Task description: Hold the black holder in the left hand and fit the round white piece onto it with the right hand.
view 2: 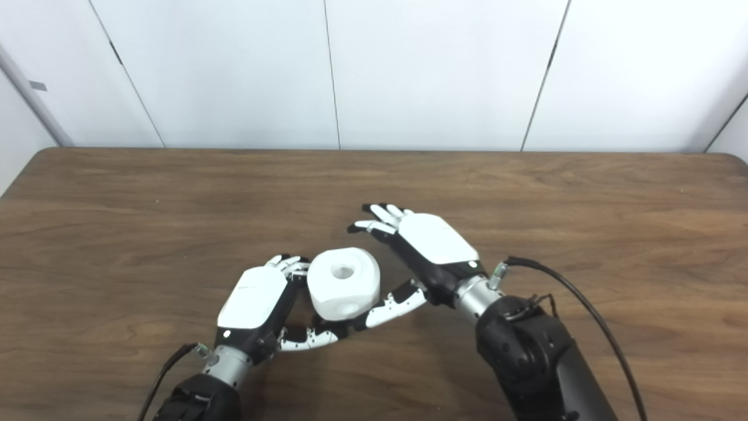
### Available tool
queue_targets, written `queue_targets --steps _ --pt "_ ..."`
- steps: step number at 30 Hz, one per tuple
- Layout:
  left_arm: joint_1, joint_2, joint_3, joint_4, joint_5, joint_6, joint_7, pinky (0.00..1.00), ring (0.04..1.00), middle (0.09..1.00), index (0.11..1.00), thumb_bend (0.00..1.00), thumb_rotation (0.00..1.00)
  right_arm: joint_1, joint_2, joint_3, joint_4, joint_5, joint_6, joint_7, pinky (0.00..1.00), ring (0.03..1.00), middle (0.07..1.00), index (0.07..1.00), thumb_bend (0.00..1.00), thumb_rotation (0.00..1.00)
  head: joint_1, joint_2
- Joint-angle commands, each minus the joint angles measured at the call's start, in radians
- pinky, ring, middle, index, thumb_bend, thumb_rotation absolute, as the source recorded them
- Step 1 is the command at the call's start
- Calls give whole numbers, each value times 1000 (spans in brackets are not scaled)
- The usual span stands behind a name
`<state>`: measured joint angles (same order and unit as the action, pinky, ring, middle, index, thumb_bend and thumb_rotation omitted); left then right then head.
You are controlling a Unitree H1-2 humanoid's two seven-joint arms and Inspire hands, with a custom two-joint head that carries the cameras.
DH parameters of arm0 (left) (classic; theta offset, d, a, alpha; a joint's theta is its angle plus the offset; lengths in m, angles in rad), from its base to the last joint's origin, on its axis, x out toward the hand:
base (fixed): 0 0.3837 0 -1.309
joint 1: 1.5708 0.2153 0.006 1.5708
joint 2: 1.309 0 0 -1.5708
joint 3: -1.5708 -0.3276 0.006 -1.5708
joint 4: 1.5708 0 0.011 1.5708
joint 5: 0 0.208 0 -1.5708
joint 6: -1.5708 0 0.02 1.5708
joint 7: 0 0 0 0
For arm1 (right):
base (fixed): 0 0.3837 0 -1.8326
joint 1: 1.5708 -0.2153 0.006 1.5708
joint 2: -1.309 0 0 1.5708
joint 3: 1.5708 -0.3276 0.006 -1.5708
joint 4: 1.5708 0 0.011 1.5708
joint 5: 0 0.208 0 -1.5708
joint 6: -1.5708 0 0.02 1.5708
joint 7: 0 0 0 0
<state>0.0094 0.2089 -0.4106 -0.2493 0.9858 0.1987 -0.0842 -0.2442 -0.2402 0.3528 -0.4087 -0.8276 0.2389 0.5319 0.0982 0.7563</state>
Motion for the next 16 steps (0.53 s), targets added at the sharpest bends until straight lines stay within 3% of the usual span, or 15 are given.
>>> queue_targets --steps 1,9,16 --pt "19 13 -25 48 8 -3 -53 930 867 765 484 523 51 -15 -13 -21 -57 2 8 4 1000 1000 999 881 1000 450 -1 0" --pt "24 24 -12 50 -9 -15 -41 924 865 765 484 524 51 35 -46 -68 -121 23 49 34 1000 1000 1000 899 1000 458 -12 -3" --pt "26 32 2 52 -27 -22 -40 936 869 766 484 523 51 84 -63 -91 -134 18 40 19 1000 1000 1000 903 1000 452 -20 -7"
